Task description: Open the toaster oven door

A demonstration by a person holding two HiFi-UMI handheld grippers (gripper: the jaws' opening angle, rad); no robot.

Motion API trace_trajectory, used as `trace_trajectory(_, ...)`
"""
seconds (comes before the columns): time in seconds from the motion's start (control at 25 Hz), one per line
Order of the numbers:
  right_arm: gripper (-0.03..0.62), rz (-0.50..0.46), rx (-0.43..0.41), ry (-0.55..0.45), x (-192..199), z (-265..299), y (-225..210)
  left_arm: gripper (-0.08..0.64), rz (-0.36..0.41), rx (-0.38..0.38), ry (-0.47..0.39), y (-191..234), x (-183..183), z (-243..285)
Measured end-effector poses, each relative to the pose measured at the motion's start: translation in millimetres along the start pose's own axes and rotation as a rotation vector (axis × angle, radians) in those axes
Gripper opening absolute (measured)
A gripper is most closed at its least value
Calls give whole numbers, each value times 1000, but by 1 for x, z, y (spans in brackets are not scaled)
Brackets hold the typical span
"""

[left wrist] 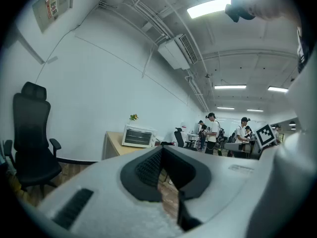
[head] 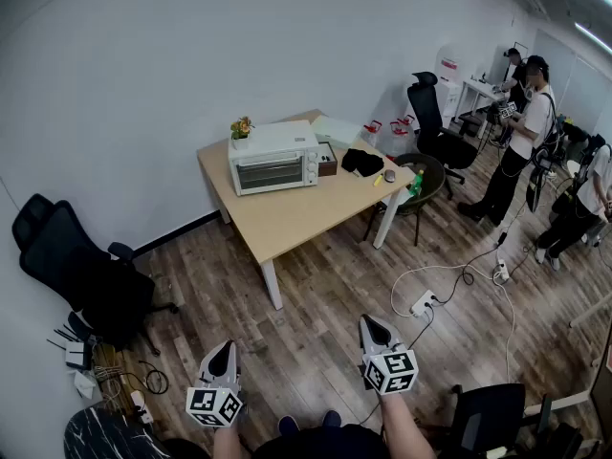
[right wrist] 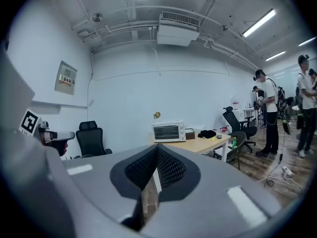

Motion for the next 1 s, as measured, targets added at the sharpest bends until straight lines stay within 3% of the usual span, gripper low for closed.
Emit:
trace_trajectory(0.36,9,-9,-12,13,5,-12,-14,-2,19,-5,1,-18,2,0)
trace_trajectory(1.0,11,-37,-86,0,7,-18,-52,-2,56,-87,-32,-60,3,9)
Point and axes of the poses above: the fingertips, and each gripper's own axes: z forward along the fingers, y to its left, x out of its underside, the point moved 5 cm from there along -z, backward along the fingers, and after that the axes turned 8 degrees about y, right-handed, at the moved point
